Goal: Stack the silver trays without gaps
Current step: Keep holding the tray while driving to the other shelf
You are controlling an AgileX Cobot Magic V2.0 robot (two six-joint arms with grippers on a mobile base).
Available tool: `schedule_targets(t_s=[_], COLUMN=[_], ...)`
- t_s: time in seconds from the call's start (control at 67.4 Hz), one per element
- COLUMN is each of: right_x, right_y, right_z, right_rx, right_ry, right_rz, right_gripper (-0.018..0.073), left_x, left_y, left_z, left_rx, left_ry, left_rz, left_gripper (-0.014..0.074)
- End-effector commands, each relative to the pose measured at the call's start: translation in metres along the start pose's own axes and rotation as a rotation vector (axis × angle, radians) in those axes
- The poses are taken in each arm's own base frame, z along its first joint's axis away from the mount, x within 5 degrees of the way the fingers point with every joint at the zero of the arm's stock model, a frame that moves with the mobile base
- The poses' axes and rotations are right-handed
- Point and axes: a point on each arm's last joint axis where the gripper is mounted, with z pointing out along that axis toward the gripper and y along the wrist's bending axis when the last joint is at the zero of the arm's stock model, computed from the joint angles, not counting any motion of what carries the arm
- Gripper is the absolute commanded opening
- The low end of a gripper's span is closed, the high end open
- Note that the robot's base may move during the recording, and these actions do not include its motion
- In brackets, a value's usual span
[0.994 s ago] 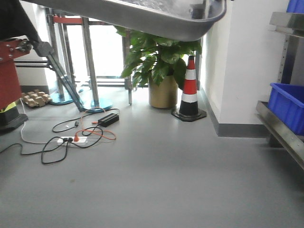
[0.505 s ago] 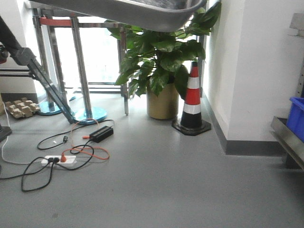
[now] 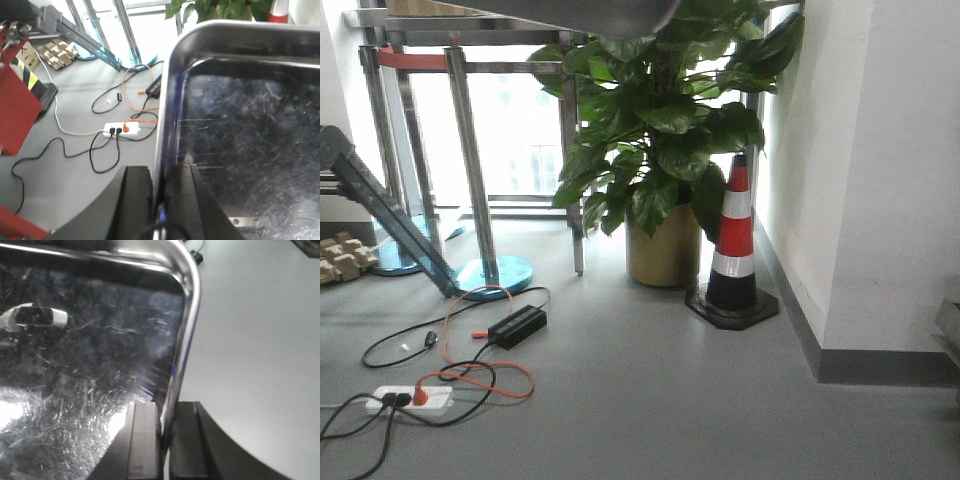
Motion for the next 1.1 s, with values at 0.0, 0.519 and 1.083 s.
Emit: schedule_targets(t_s=[0.0, 0.519, 1.083], right_x=[-0.0093, -0.0095, -0.0095], right_y=[0.0225, 0.0228, 0.0228], right_z=[-0.0081, -0.0082, -0.0082], right_rx=[-0.226, -0.23, -0.23], right_ry=[-0.101, -0.102, -0.102], right_rz=[-0.016, -0.016, -0.016], right_gripper=[-0.0022, -0.0022, -0.0022], left_x=[-0.0042, -0.0042, -0.0042], left_y=[-0.016, -0.016, -0.016], left_z=[-0.0011, -0.0011, -0.0011], left_rx=[0.132, 0.132, 0.132], left_ry=[-0.045, -0.045, -0.045], left_rz=[0.0, 0.0, 0.0], left_gripper=[-0.0016, -0.0016, -0.0016])
